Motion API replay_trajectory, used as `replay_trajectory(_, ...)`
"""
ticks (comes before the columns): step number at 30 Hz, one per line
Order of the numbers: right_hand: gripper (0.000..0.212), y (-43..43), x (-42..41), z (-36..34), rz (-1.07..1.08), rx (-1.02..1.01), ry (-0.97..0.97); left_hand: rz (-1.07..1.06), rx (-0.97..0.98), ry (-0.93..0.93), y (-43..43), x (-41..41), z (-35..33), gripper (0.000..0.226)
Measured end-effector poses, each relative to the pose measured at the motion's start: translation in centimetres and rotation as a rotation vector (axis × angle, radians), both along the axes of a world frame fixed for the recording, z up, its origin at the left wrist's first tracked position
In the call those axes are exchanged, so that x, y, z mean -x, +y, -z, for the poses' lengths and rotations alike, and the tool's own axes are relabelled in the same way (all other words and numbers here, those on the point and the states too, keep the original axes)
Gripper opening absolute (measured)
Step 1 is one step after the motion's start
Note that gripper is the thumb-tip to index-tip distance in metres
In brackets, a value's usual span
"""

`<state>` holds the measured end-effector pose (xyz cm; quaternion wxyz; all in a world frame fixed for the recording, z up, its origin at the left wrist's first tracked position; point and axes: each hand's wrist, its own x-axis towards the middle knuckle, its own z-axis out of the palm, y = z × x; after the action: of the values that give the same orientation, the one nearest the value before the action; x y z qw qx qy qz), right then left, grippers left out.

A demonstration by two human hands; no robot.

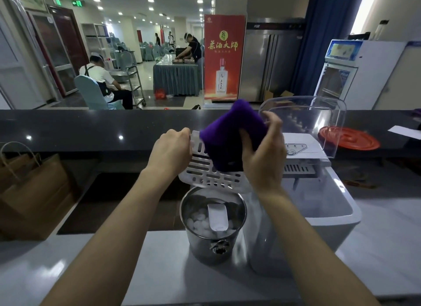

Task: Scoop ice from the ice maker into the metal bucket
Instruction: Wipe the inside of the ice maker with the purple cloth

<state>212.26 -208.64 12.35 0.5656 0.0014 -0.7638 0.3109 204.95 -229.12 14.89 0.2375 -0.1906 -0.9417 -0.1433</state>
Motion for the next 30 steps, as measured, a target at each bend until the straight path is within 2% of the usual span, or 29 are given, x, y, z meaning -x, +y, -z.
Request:
replay_trajectory(3, 0.048, -0.7, -1.5, -0.9, -0.002, 0.053, 0.188, -0.02, -0.139, -0.017, -0.1, 0.1, 0.9, 0.017)
replay_trajectory(5, 0.042, -1.4, -1.8, -0.6, 0.032, -0.12, 0.177, -0.007, -0.237, -0.038, 0.0, 0.2, 1.2, 0.02)
replay_trajectory(8, 0.033, -3.0, -0.7, 1.0, 0.131, -0.42, -0.015, 0.011, -0.304, -0.024, 0.4, 0.0, 1.1, 0.021)
replay_trajectory(10, 0.034, -3.7, 0.4, 1.8, 0.096, -0.433, -0.162, 0.006, -0.324, -0.01, 0.2, -0.1, 1.4, 0.024)
replay_trajectory(15, 0.052, -5.2, 1.3, 1.0, -0.244, -0.371, -0.407, -0.021, -0.442, -0.048, -1.2, -0.1, 2.5, 0.026)
replay_trajectory(17, 0.055, -5.6, 1.4, 0.4, -0.347, -0.465, -0.518, 0.001, -0.464, -0.063, -1.5, -0.6, 2.6, 0.025)
replay_trajectory(20, 0.057, -5.4, 1.8, -0.1, -0.343, -0.633, -0.663, 0.016, -0.455, -0.073, -1.5, -1.2, 3.2, 0.026)
replay_trajectory(26, 0.038, -5.1, 2.0, -0.8, -0.238, -0.836, -0.787, 0.009, -0.48, -0.087, -1.8, -1.1, 4.6, 0.027)
replay_trajectory(30, 0.03, -4.4, 1.8, -2.3, -0.129, -0.917, -0.737, 0.04, -0.517, -0.059, -2.2, -1.4, 4.1, 0.026)
